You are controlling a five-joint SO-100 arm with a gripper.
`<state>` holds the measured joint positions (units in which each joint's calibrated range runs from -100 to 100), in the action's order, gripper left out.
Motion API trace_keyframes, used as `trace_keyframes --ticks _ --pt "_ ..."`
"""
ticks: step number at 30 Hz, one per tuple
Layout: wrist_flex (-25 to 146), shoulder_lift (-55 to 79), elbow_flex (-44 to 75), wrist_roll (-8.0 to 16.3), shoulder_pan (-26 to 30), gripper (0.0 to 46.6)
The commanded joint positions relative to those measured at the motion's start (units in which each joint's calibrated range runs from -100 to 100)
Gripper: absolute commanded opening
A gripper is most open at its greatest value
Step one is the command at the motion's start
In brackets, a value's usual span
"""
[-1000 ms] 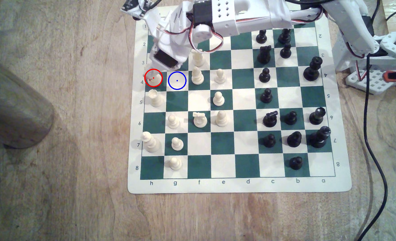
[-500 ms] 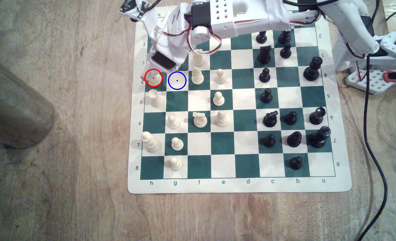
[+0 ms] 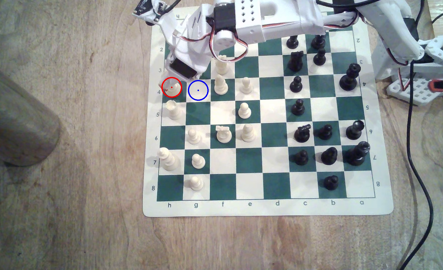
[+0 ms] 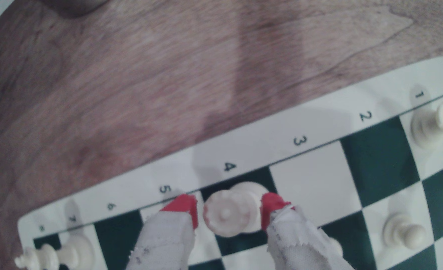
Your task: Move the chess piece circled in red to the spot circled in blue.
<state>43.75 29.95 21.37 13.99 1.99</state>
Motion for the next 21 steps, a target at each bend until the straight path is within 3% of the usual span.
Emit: trace_keyframes --ticks 1,6,21 --pt "0.2 -2.3 5.3 -0.2 0.2 11.7" --pt "0.7 -2.3 5.6 -0.3 0.3 6.4" --pt "3.7 -5.5 10.8 -1.9 0.5 2.6"
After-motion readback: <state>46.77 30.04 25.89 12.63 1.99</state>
